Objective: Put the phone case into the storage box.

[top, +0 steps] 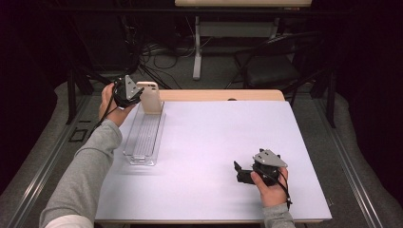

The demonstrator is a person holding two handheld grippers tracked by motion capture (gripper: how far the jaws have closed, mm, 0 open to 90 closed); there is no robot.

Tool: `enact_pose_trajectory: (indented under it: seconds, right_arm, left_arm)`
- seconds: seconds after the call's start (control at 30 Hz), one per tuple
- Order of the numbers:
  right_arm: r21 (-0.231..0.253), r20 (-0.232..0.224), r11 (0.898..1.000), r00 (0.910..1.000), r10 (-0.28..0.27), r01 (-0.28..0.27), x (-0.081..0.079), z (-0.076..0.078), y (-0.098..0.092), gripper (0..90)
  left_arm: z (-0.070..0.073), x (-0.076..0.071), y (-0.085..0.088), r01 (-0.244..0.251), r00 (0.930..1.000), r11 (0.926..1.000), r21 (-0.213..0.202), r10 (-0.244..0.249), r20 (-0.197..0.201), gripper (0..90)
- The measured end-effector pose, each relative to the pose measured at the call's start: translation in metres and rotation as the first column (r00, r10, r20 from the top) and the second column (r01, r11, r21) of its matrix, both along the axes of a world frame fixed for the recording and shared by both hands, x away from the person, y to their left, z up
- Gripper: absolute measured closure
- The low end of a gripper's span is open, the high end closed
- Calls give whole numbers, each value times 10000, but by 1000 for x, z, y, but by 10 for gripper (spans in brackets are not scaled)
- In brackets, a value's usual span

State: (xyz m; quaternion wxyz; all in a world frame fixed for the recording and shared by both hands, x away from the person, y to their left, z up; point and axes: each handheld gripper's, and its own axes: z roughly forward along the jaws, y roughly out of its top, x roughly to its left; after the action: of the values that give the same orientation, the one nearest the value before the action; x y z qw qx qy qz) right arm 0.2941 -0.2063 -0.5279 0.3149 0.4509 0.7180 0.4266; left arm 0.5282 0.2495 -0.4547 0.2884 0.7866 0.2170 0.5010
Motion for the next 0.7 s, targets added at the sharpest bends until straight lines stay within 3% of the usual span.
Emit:
enact_pose_trajectory:
  seconds: [0.17,0.23,0.33,0.43,0.7]
  right_arm:
    - [-73,15,10000,10000,38,-38,0,-1,0,0]
    - [-132,-4,9999,10000,66,-66,1,-1,0,0]
    - [-181,25,9998,9999,118,-118,1,0,1,0]
    - [-288,30,9994,9998,197,-196,2,1,1,0]
    - [-676,74,9963,9985,543,-537,7,2,3,0]
  left_arm:
    - [4,-3,1,-111,9998,9999,0,111,165,406]
    - [7,-5,2,-120,9999,9997,-200,122,115,409]
    - [9,-6,4,-45,9999,9988,-497,40,-105,425]
    - [11,-9,4,-193,9993,9986,-500,177,-335,420]
    - [19,-19,1,-32,9952,9957,-924,-58,-973,354]
